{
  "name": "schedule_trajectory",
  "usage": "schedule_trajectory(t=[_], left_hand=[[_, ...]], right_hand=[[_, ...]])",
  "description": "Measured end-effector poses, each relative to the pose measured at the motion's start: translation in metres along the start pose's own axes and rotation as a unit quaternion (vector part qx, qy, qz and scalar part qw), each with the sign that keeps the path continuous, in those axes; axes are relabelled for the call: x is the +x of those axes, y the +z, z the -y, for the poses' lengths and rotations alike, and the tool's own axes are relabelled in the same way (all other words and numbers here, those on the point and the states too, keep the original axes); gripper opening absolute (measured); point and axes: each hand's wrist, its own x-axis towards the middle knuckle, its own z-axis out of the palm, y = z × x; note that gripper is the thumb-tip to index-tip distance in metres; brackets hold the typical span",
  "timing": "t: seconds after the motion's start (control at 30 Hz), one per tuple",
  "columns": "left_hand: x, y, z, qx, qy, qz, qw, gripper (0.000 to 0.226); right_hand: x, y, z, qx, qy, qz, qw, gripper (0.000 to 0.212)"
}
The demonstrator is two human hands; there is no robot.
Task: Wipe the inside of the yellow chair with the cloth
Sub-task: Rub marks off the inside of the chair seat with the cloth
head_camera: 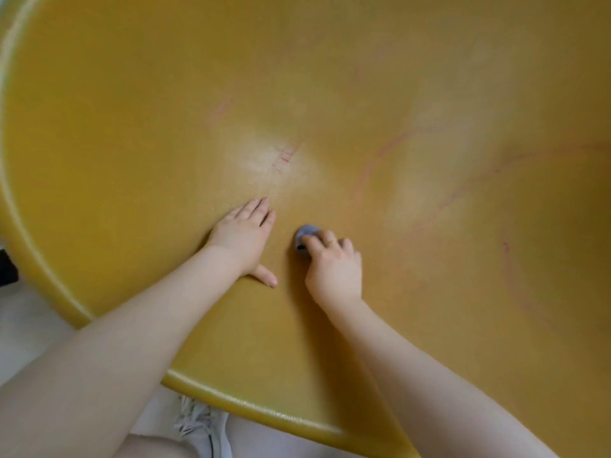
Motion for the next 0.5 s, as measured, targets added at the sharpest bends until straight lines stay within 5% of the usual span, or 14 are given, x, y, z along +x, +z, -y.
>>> schedule_trajectory(t=[0.23,0.5], left_hand=[[0.0,-0.003,-0.003,-0.008,0.002,-0.004,1.0,0.126],[0.002,0.008,-0.002,-0.059,-0.002,-0.026,0.998,0.125]], right_hand=[[0.013,-0.004,-0.026,-0.036,-0.173,0.011,0.984,0.041],[0.068,-0.014,-0.06,-0.087,0.085,0.017,0.992,0.046]])
